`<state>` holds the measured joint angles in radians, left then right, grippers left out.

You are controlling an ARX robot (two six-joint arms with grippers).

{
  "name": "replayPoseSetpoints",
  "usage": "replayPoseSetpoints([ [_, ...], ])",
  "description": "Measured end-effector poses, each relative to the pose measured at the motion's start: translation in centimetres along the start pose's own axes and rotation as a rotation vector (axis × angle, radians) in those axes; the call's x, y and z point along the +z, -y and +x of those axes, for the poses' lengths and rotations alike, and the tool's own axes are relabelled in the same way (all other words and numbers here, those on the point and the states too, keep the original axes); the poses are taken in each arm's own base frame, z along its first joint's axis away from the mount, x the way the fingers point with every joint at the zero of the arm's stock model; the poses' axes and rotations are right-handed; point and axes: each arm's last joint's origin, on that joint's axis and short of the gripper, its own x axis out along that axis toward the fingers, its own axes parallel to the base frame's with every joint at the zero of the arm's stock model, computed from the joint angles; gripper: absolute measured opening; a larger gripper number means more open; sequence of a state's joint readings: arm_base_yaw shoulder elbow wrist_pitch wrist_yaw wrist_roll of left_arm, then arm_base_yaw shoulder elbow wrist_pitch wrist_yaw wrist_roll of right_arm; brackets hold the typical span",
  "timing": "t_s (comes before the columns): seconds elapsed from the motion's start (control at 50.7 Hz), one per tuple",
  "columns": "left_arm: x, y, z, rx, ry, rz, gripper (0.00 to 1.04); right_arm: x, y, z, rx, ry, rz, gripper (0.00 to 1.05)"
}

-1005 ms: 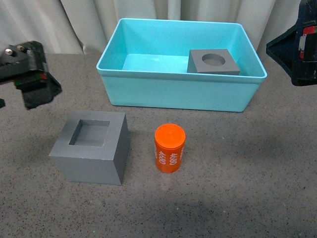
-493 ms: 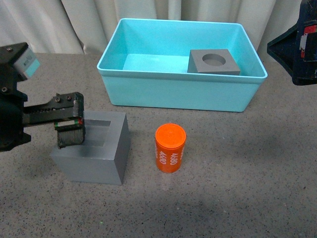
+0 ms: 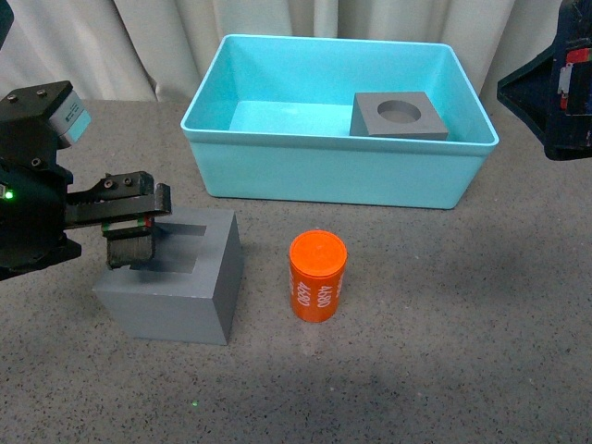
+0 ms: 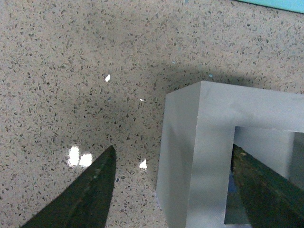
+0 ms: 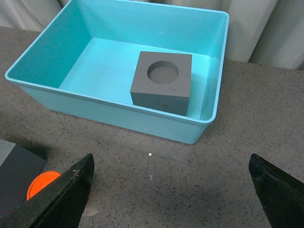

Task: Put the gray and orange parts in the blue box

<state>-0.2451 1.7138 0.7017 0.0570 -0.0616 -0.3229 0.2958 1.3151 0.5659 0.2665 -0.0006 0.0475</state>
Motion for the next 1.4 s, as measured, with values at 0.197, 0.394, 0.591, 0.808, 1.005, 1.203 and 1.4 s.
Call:
replayPoseSetpoints([
  [0.197, 0.2, 0.1, -0.1, -0.008, -0.004, 0.015, 0.43, 0.0, 0.0, 0.0, 0.0, 0.0, 0.0, 0.95],
  [0.394, 0.7, 0.1, -0.7, -0.008, -0.004, 0.011, 0.17, 0.0, 0.0, 0.0, 0.0, 0.0, 0.0, 0.95],
  [0.591, 3.5, 0.9, -3.6, -0.049, 0.12, -0.017, 0.16, 0.0, 0.0, 0.0, 0.001, 0.0, 0.0, 0.95],
  [0.808, 9.2, 2.5, -6.3, -0.088, 0.333, -0.074, 0.16, 0.0, 0.0, 0.0, 0.0, 0.0, 0.0, 0.95],
  [1.005, 12.3, 3.8, -4.9, -0.08, 0.366, -0.075, 0.16, 0.0, 0.0, 0.0, 0.001, 0.0, 0.0, 0.95],
  [1.203, 14.9, 5.6, -3.0, -0.088, 0.362, -0.055, 0.16, 0.0, 0.0, 0.0, 0.001, 0.0, 0.0, 0.95],
  [1.4, 16.3, 7.5, -1.5, -0.097, 0.354, -0.018, 0.16, 0.0, 0.0, 0.0, 0.001, 0.0, 0.0, 0.95],
])
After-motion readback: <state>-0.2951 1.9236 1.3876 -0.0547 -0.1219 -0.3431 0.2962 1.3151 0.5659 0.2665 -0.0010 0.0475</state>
